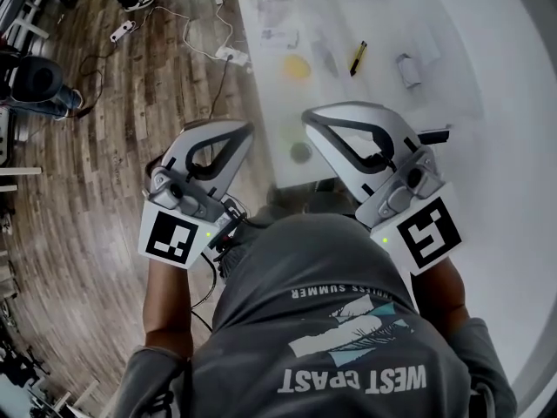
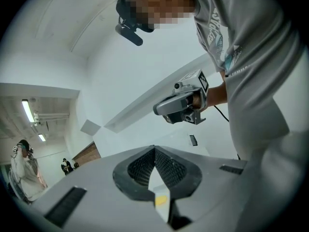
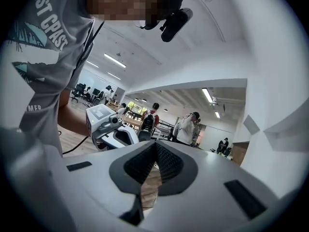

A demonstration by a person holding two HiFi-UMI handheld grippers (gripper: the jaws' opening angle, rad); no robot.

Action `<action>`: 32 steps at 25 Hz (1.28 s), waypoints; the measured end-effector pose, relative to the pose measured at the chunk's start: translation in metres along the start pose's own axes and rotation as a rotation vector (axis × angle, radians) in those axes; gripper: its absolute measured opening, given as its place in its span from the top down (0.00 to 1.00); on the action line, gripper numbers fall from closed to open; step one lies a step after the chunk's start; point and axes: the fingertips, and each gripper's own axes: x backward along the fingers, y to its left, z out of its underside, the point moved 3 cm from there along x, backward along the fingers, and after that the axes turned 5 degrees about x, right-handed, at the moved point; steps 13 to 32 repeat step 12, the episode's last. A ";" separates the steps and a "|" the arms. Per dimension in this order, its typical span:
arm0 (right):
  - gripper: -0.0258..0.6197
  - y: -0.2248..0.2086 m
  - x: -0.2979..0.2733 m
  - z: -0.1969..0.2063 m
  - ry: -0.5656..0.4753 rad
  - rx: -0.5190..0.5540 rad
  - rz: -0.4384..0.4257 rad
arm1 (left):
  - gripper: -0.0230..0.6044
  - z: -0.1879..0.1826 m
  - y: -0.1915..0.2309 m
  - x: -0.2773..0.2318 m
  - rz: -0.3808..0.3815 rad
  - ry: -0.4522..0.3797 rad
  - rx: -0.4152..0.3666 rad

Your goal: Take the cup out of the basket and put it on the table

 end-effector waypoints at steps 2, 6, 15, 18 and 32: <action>0.95 0.000 0.011 -0.006 0.000 0.007 0.026 | 0.95 -0.007 -0.004 -0.001 0.018 -0.011 -0.018; 0.95 0.002 0.033 -0.017 -0.001 0.011 0.073 | 0.95 -0.019 -0.011 0.000 0.034 -0.019 -0.046; 0.95 0.005 0.093 -0.010 0.003 -0.012 0.091 | 0.95 -0.037 -0.045 -0.022 0.026 -0.004 -0.049; 0.95 0.005 0.093 -0.010 0.003 -0.012 0.091 | 0.95 -0.037 -0.045 -0.022 0.026 -0.004 -0.049; 0.95 0.005 0.093 -0.010 0.003 -0.012 0.091 | 0.95 -0.037 -0.045 -0.022 0.026 -0.004 -0.049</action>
